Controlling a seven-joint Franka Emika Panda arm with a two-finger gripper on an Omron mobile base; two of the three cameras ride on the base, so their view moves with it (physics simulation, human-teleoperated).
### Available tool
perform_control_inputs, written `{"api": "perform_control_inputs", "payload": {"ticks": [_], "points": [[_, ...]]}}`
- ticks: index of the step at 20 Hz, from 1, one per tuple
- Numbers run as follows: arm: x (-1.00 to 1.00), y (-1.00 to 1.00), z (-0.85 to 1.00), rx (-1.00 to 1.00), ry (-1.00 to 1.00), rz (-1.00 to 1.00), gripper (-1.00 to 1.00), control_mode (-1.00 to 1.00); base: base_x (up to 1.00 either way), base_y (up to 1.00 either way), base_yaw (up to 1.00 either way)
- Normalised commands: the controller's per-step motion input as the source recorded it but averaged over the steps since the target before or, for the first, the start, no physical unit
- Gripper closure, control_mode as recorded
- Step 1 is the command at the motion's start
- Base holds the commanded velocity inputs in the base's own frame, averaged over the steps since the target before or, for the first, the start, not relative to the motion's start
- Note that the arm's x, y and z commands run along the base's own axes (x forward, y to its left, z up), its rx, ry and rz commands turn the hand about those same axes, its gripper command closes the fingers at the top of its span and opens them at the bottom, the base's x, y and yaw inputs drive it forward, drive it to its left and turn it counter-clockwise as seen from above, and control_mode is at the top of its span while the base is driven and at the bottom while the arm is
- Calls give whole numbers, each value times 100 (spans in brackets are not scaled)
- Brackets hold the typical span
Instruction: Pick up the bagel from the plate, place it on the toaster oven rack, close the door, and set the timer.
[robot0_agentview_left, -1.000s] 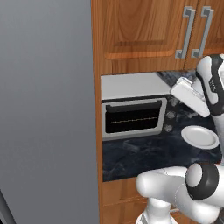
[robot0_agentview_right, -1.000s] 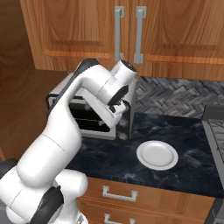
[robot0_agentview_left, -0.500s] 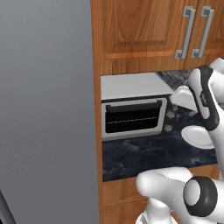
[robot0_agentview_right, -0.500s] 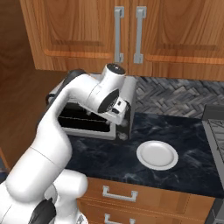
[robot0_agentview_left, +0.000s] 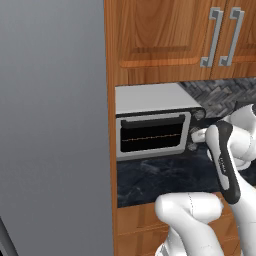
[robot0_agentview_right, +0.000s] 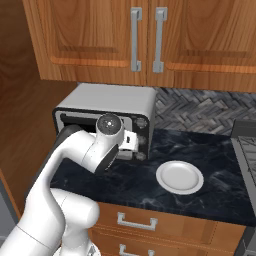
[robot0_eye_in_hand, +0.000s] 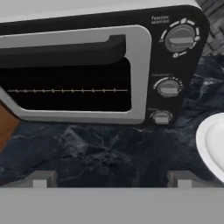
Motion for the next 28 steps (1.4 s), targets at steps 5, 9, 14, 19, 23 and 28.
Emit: {"api": "perform_control_inputs", "payload": {"ticks": [5, 9, 14, 19, 23, 28], "points": [[12, -2, -21, -19, 0, 10, -100, -100, 0, 0, 0], [18, -1, -18, -21, 5, 11, -100, -100, 0, 0, 0], [14, -1, -8, -14, 9, 11, -100, -100, 0, 0, 0], [16, -3, -1, -5, 11, 5, -100, -100, 0, 0, 0], [13, -11, 0, -1, 12, 0, -100, -100, 0, 0, 0], [11, -14, -10, 0, 5, -2, -100, -100, 0, 0, 0]]}}
